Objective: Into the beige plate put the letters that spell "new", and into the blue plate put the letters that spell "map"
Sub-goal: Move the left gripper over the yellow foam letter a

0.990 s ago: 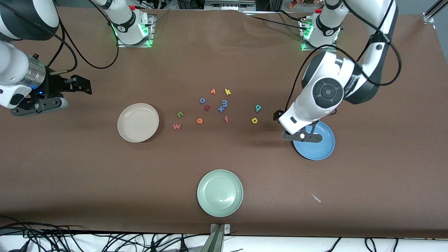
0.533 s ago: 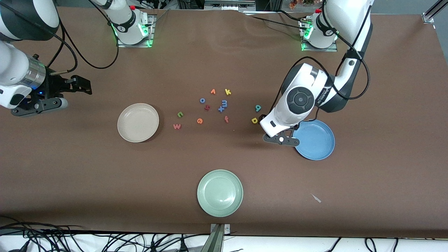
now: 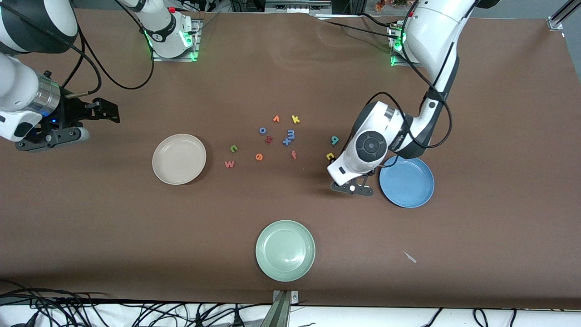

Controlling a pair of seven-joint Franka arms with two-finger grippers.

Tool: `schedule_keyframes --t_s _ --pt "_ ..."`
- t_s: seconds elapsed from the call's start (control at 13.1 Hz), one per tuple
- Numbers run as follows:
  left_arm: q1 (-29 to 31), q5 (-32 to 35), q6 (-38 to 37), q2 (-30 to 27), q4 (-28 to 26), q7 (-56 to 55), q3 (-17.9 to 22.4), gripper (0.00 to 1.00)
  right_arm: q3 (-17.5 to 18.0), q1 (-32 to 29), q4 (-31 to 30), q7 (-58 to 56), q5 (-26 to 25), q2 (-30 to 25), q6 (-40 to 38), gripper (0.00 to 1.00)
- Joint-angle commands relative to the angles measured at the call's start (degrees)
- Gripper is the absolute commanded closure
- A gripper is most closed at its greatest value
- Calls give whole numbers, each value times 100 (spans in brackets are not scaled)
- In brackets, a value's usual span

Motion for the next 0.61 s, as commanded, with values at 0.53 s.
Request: schedule_keyframes --t_s 0.53 --pt "-725 -52 746 -263 -1074 -472 53 21 20 9 -30 32 -32 -29 35 0"
